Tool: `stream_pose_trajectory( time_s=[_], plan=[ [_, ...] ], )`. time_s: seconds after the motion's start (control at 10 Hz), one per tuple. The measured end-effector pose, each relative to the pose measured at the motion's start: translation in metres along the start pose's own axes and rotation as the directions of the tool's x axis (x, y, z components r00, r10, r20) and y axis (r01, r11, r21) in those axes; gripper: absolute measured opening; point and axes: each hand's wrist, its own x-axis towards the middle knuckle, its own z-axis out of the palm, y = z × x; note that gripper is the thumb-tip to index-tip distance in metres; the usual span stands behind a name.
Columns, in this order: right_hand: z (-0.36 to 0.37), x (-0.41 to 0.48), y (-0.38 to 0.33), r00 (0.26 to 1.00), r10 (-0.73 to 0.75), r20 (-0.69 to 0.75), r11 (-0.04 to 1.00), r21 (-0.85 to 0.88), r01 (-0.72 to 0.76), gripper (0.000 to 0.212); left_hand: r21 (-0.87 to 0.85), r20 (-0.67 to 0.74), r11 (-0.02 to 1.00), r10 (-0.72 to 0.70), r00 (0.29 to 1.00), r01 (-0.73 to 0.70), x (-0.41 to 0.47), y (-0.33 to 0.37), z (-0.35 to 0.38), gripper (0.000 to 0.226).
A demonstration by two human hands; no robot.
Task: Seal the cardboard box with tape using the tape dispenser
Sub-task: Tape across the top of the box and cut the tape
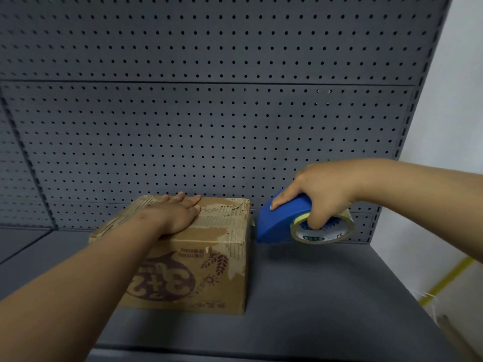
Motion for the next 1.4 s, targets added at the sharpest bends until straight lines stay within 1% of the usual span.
stream_pose_trajectory(
  time_s=[0.1,0.2,0.3,0.4,0.5,0.6,0.7,0.8,0.9,1.0,1.1,1.2,1.3,1.4],
  plan=[
    [-0.002,0.005,0.004,0.998,0.052,-0.037,0.998,0.034,-0.05,0.064,0.013,-0.007,1.0,0.0,1.0,0.0,0.001,0.0,0.0,0.055],
    [0.002,0.006,-0.005,1.0,0.002,0.007,0.999,0.04,-0.002,0.062,0.009,-0.001,1.0,-0.005,1.0,0.005,0.002,-0.002,0.001,0.056],
    [-0.002,-0.003,-0.012,0.998,-0.002,0.058,1.0,0.031,0.0,0.061,0.007,-0.005,1.0,-0.006,1.0,0.006,0.003,-0.002,0.001,0.056],
    [-0.008,-0.005,-0.017,0.999,0.017,0.049,0.999,-0.051,-0.015,0.061,0.0,-0.002,1.0,-0.012,1.0,0.012,0.003,-0.001,0.0,0.055],
    [-0.003,0.004,-0.03,0.999,-0.029,-0.019,0.98,-0.198,0.025,0.06,-0.002,-0.009,1.0,-0.005,1.0,0.005,0.001,0.0,0.0,0.056],
    [-0.002,0.007,-0.034,0.994,-0.07,-0.079,0.967,-0.25,0.048,0.058,-0.001,-0.014,1.0,-0.014,1.0,0.014,0.0,0.0,0.0,0.055],
    [0.02,-0.002,-0.037,0.966,-0.118,0.231,0.989,-0.058,0.135,0.063,-0.005,-0.01,1.0,-0.024,1.0,0.024,0.0,0.0,-0.001,0.055],
    [0.047,-0.01,-0.031,0.983,-0.072,0.166,0.989,-0.114,0.092,0.063,-0.01,-0.004,1.0,-0.016,1.0,0.016,0.002,-0.001,-0.001,0.055],
    [0.032,-0.008,0.002,0.991,0.018,-0.135,0.991,-0.126,-0.035,0.063,-0.012,-0.015,1.0,-0.013,1.0,0.013,0.0,0.001,-0.001,0.056],
    [0.009,-0.006,0.027,0.949,0.129,-0.286,0.992,0.031,-0.126,0.068,-0.036,-0.038,0.999,-0.024,0.999,0.023,0.0,-0.001,-0.001,0.06],
    [0.0,-0.002,0.037,0.842,0.204,-0.499,0.978,0.141,-0.153,0.069,-0.26,-0.065,0.966,-0.025,0.998,0.007,-0.014,0.002,-0.006,0.066],
    [-0.005,0.006,0.031,0.709,0.262,-0.655,0.961,0.245,-0.129,0.071,-0.647,-0.095,0.762,-0.092,0.991,0.009,-0.024,-0.008,-0.018,0.07],
    [-0.008,0.014,0.012,0.634,0.277,-0.722,0.949,0.309,-0.063,0.072,-0.535,-0.136,0.839,-0.201,0.97,0.099,-0.023,-0.04,-0.029,0.069],
    [-0.01,0.027,-0.011,0.585,0.261,-0.768,0.947,0.321,0.0,0.074,-0.462,-0.156,0.879,-0.208,0.966,0.115,-0.028,-0.073,-0.026,0.054]
  ],
)
